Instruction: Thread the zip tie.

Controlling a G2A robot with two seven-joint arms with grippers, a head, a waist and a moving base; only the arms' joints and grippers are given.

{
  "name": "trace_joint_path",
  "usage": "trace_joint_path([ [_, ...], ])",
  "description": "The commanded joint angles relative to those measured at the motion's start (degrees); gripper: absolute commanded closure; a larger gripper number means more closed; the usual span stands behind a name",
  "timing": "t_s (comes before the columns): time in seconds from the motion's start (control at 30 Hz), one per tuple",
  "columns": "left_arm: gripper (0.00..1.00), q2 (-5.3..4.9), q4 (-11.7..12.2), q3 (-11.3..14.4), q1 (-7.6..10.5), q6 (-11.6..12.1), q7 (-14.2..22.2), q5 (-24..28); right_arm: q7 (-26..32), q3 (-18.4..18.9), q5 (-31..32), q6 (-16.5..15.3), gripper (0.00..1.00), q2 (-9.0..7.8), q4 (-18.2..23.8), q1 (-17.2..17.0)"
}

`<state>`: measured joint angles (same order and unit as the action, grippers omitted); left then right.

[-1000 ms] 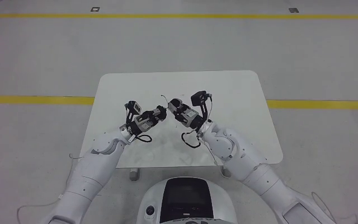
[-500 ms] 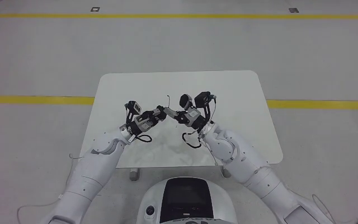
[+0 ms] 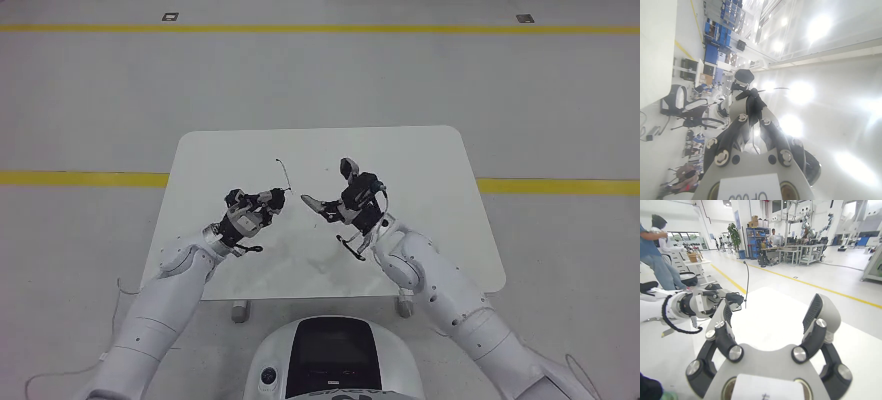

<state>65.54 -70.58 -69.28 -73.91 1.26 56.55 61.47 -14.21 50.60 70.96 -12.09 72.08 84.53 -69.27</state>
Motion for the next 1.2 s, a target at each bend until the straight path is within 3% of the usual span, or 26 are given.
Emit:
trace_joint_path([
  [0.0, 1.00, 0.03, 0.5, -0.2, 0.26, -1.6, 0.9, 2.0, -1.4, -0.2, 4.6, 0.9, 0.00, -0.09, -0.3, -0.2],
  [0.03, 1.00, 0.00, 0.7, -0.3, 0.51, -0.1, 0.9, 0.8, -1.4, -0.2, 4.6, 0.9, 0.00, -0.09, -0.3, -0.2],
  [0.3, 1.00, 0.00, 0.7, -0.3, 0.51, -0.1, 0.9, 0.8, -1.4, -0.2, 4.6, 0.9, 0.00, -0.09, -0.3, -0.2],
  [0.37, 1.00, 0.19, 0.5, -0.2, -0.08, -2.6, -0.2, 4.2, -1.2, -0.2, 6.7, 1.8, 0.00, -0.13, 0.2, -0.3],
  [0.53, 1.00, 0.44, 0.9, -0.7, -0.75, -13.1, 1.7, 14.6, -2.4, -1.1, 10.9, 3.9, 0.00, 0.19, 0.1, -0.7],
  [0.63, 1.00, 0.48, 1.2, -0.5, -0.56, -17.5, 2.1, 17.1, -3.4, -2.1, 13.4, 4.8, 0.00, 0.55, -0.8, -0.2],
  [0.7, 1.00, 0.33, 1.1, -0.6, -0.23, -16.5, 1.9, 15.0, -3.5, -2.3, 14.0, 5.0, 0.00, 0.65, -1.1, 0.0],
  [0.9, 1.00, 0.33, 1.1, -0.6, -0.23, -16.5, 1.9, 15.0, -3.5, -2.3, 14.2, 5.0, 0.00, 0.66, -1.0, 0.0],
  [0.93, 1.00, 0.41, 0.8, -0.5, -0.42, -16.5, 1.1, 15.5, -3.4, -2.5, 14.9, 5.1, 0.00, 0.67, -0.7, -0.1],
  [1.07, 1.00, 0.85, 0.1, 0.0, -1.02, -20.4, 0.1, 21.4, -4.1, -3.2, 17.0, 6.1, 0.00, 0.99, -0.4, -0.2],
  [1.17, 1.00, 1.00, 0.2, 1.3, -1.11, -20.7, -0.3, 25.2, -4.9, -3.6, 18.0, 7.5, 0.00, 1.40, -0.8, 0.1],
])
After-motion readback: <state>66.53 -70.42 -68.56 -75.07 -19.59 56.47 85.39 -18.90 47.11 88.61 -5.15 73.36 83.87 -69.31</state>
